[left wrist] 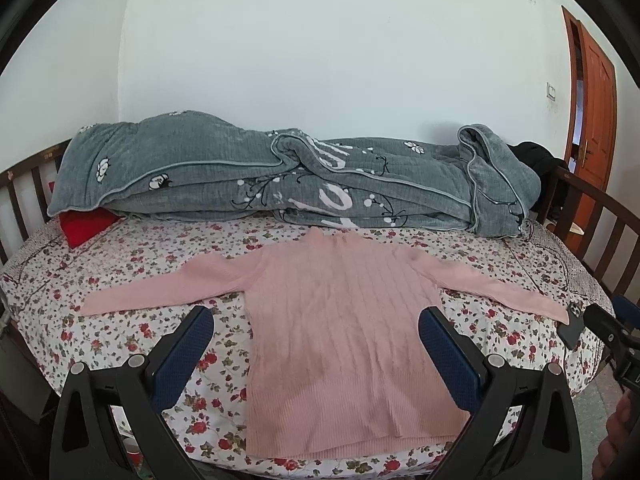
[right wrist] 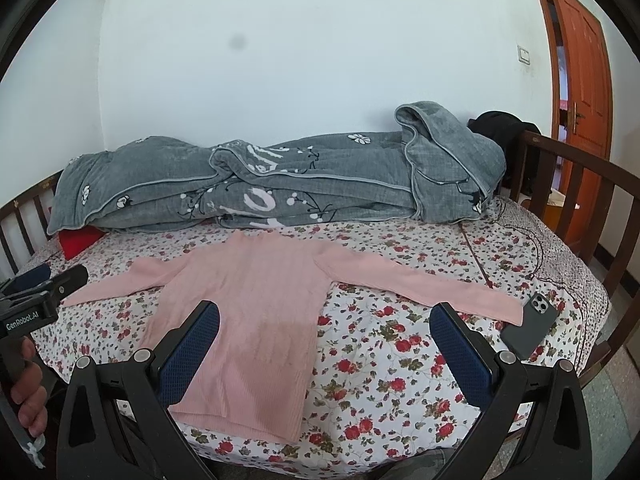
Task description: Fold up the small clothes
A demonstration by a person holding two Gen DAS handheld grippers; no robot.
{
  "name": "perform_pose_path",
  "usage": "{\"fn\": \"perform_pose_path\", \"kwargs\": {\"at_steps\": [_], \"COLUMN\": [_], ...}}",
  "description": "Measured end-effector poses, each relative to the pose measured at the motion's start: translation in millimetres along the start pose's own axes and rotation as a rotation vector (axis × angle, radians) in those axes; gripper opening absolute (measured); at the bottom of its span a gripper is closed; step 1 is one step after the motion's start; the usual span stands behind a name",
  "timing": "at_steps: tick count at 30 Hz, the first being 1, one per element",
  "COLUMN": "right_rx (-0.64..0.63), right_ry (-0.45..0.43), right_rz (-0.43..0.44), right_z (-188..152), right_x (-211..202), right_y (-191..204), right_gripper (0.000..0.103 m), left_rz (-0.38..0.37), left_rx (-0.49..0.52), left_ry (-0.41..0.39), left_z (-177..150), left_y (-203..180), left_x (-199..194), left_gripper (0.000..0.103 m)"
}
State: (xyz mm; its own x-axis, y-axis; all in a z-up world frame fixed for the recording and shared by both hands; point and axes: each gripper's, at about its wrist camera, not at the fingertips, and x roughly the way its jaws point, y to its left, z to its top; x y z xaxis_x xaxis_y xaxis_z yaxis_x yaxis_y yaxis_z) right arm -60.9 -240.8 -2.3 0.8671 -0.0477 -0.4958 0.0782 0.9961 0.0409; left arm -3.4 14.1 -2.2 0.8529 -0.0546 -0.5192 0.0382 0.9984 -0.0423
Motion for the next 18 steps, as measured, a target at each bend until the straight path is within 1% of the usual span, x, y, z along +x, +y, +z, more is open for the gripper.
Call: {"fn": "perform_pose_path", "kwargs": {"at_steps": [4, 6, 9, 11, 12, 14, 15, 18], "right_rx": [-0.006, -0.009, -0.011, -0.024, -0.032, -0.041, -0.034, -0.024], "right_ry": [-0.003, -0.012, -0.022, -0.006, 0.005, 0.023, 0.022, 0.043], "right_rz": [-0.001, -0.003, -0.003, -0.009, -0.013, -0.028, -0.042, -0.026], "right_z": [-2.9, -6.1, -12.8, -18.9, -22.8, -30.1, -35.6, -50.4], "right_x": [1.0, 3.5, 12.6, 25.3, 31.9, 45.7, 53.6, 78.9], "right_y": [2.4, 4.6, 8.5, 13.2, 15.7, 20.1, 22.4, 27.5], "right_gripper": [0.103, 0.103, 0.103, 0.103, 0.103, 0.103, 0.103, 0.103], "left_rz": [0.002, 0.000, -0.005, 0.006, 0.018, 0.039, 0.044, 0.032], "left_rx": [-0.018, -0.028, -0.048, -0.074, -0.094, -0.172, -0.228, -0.351], "left_ry": [-0.007, 0.004, 0.047, 0.081, 0.094, 0.115, 0.123, 0.147], "left_z": [-9.8, -16.2, -32.3, -44.9, -52.1, -69.0, -79.4, -102.5], "left_y": [12.0, 18.5, 35.2, 50.9, 58.6, 83.4, 98.2, 135.6], "left_x": [6.1, 13.0, 34.8, 54.0, 61.6, 82.1, 92.8, 118.8], "left_gripper": [0.103, 0.103, 0.103, 0.103, 0.103, 0.102, 0.102, 0.102]}}
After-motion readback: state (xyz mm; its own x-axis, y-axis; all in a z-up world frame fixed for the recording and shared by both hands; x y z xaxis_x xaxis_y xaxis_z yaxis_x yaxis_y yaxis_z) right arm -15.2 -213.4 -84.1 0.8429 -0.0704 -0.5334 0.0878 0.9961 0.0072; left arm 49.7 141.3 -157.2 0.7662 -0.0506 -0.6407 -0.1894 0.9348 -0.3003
